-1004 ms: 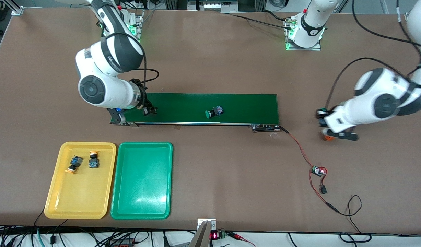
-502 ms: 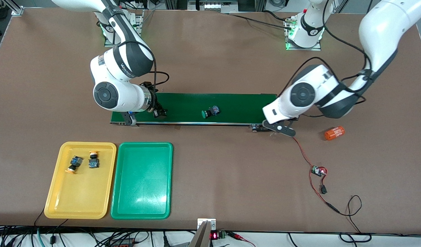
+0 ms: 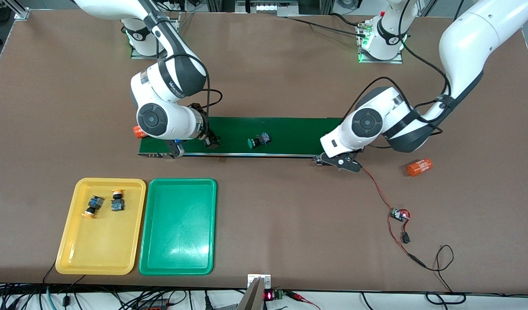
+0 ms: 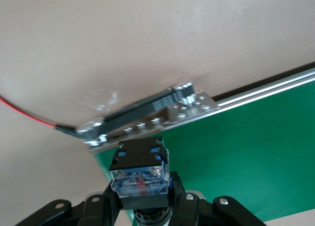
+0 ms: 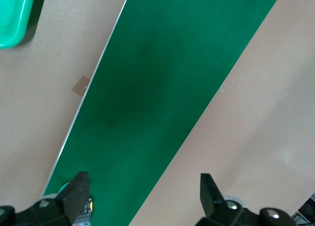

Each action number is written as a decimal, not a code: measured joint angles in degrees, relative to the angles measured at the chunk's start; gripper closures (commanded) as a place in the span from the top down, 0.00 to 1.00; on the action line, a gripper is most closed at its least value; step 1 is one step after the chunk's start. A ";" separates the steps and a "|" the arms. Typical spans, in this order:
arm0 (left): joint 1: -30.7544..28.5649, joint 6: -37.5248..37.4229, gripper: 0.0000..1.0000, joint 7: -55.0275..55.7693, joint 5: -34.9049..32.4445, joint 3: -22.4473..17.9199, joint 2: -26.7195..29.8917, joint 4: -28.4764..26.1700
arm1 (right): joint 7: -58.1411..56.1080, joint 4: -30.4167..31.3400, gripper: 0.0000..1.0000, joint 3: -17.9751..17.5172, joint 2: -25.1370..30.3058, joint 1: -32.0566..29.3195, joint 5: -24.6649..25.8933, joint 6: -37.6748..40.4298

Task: Sort buttons by color to trays
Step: 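Place the button with the left gripper while the right gripper reaches the belt, then grasp the button with the right gripper while the left gripper reaches the cylinder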

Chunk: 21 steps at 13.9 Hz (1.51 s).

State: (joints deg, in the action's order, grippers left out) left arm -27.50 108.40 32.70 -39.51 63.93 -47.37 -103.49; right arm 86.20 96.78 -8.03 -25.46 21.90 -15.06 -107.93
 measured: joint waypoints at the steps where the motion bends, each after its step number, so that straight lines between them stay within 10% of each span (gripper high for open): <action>1: 1.37 0.01 0.01 1.93 0.00 -0.25 -0.47 -0.05 | 0.00 -0.01 1.00 0.00 -0.13 0.30 0.00 -0.43; 7: 5.99 0.01 0.11 9.38 0.00 -1.05 -0.79 -1.53 | 0.60 -0.01 1.00 0.03 -0.69 1.57 -0.01 -2.99; 9: 5.94 0.15 0.91 9.92 0.00 -1.26 -0.79 -1.59 | 1.10 -0.01 1.00 0.07 -0.70 1.57 -0.02 -3.32; 10: 5.91 0.40 1.00 10.42 0.00 -1.34 -0.79 -1.59 | 1.55 -0.02 1.00 0.07 -0.71 1.57 -0.02 -3.53; 21: -0.16 1.06 1.00 11.40 0.00 -0.37 0.66 2.36 | 1.95 -0.07 1.00 0.07 -1.55 1.83 -0.02 -4.56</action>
State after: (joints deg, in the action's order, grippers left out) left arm -27.66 109.46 44.11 -39.51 63.56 -46.72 -101.14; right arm 88.15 96.71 -7.97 -27.01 23.74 -15.09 -112.48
